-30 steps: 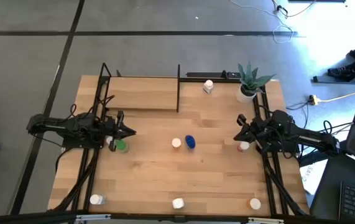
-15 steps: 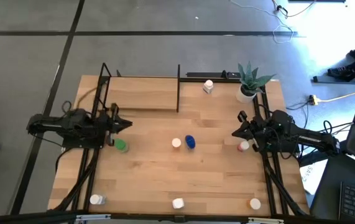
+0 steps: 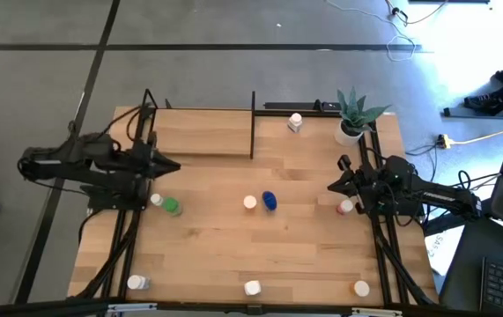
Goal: Pick and place medicine bottles onto shelf by color
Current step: Put the green pill bottle on the shelf
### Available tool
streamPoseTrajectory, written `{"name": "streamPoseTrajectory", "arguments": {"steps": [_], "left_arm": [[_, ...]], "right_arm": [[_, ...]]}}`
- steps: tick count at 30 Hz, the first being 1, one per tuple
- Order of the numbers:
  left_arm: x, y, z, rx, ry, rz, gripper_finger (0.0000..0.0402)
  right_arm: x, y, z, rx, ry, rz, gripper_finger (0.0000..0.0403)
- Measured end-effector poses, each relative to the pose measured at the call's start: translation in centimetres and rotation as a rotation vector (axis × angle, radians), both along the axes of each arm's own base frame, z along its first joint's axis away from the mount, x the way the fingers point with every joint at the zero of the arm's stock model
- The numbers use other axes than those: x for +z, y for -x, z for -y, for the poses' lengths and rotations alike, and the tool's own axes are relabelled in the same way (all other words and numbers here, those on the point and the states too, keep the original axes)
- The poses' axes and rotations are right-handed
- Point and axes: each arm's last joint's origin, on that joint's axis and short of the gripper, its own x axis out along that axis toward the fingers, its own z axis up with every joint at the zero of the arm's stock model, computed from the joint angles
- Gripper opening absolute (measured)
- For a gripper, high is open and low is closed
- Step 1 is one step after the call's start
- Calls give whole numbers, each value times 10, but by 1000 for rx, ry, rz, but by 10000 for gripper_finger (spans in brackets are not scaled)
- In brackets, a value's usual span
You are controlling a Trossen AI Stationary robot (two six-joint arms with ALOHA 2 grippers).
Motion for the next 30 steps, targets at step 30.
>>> {"name": "streamPoseTrajectory", "arguments": {"steps": [30], "left_arm": [[9, -57, 12, 260, 811, -848, 28]], "right_arm": [[9, 3, -3, 74, 101, 49, 17]]}}
